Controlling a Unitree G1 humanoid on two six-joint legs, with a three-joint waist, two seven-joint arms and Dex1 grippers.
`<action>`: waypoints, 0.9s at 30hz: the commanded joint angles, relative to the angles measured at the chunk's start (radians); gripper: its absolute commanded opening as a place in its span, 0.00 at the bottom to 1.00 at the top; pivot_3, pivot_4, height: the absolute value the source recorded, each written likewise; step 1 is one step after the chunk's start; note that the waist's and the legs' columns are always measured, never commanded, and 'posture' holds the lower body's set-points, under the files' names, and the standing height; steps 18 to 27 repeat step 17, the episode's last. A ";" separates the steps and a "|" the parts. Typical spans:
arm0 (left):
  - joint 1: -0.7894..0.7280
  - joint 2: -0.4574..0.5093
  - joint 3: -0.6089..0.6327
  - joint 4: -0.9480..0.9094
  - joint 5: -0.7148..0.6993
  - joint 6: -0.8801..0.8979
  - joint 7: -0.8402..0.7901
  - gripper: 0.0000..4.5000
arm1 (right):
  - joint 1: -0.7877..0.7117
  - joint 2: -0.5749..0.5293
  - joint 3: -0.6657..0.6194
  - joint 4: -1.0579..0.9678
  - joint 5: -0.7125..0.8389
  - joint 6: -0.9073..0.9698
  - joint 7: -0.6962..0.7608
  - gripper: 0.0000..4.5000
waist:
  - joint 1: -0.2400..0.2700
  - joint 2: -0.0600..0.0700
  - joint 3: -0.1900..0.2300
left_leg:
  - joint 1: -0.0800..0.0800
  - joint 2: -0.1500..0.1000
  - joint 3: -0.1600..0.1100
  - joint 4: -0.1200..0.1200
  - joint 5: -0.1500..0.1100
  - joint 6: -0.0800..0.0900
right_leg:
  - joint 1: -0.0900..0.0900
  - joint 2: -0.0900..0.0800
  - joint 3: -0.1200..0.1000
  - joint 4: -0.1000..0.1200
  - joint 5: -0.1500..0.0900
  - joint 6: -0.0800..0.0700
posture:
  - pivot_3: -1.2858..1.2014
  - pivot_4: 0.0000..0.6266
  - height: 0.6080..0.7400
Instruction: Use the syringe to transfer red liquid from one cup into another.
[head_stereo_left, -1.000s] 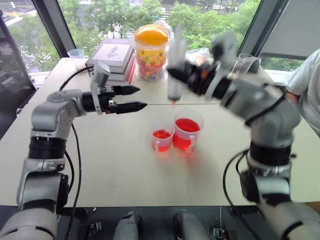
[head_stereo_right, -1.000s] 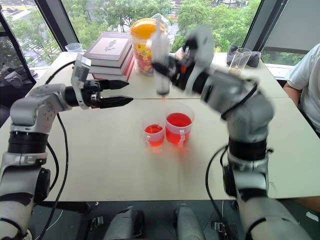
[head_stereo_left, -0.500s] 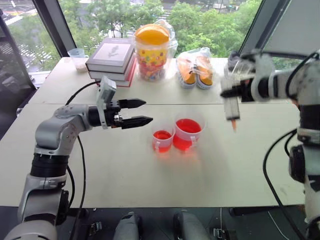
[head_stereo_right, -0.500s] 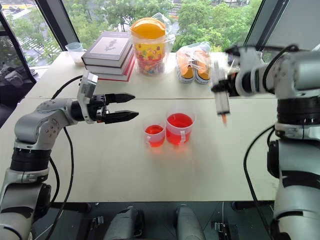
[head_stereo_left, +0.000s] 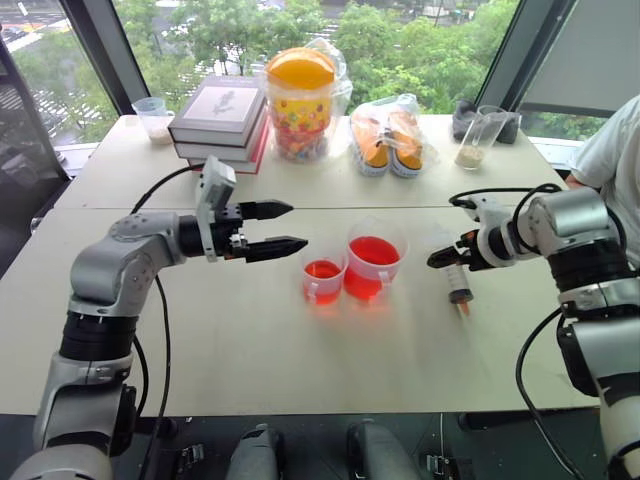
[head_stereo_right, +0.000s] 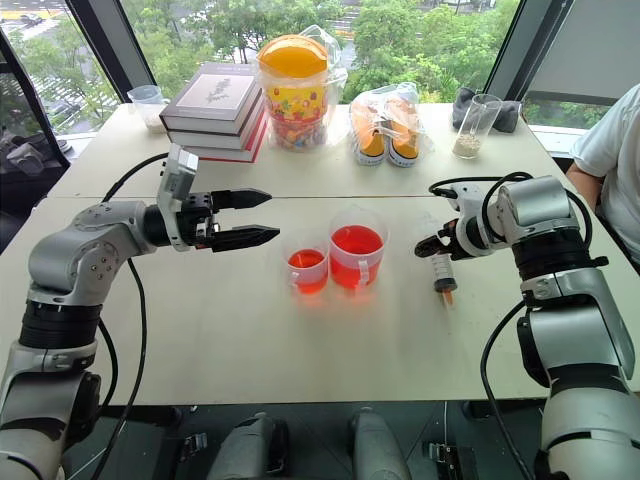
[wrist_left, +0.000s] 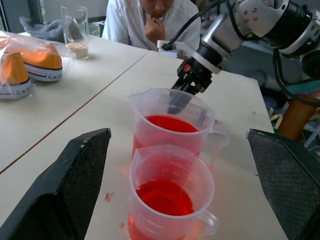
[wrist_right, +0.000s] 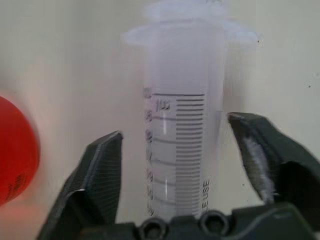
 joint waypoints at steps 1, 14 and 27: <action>0.008 0.019 0.017 -0.049 -0.036 0.017 -0.005 1.00 | -0.014 -0.030 -0.030 -0.082 -0.005 -0.006 0.036 0.98 | -0.001 0.000 0.000 | 0.000 0.000 0.000 0.000 0.000 0.000 | 0.000 0.000 0.000 0.000 0.000 0.000 | 0.52 0.24 1.00; -0.012 0.105 0.024 -0.019 -0.051 0.019 -0.052 1.00 | 0.319 -0.413 -0.352 -0.931 0.236 -0.032 0.301 0.98 | 0.006 0.000 0.000 | -0.001 0.000 0.000 0.000 0.000 0.000 | 0.000 -0.001 -0.001 -0.001 -0.001 0.001 | 0.52 0.24 1.00; -0.020 0.117 0.016 -0.008 -0.044 0.016 -0.066 1.00 | 0.419 -0.464 -0.463 -1.047 0.296 -0.020 0.339 0.98 | 0.003 0.000 0.000 | 0.001 0.000 0.000 0.000 0.000 0.000 | 0.001 -0.001 0.000 -0.001 -0.002 -0.001 | 0.52 0.24 1.00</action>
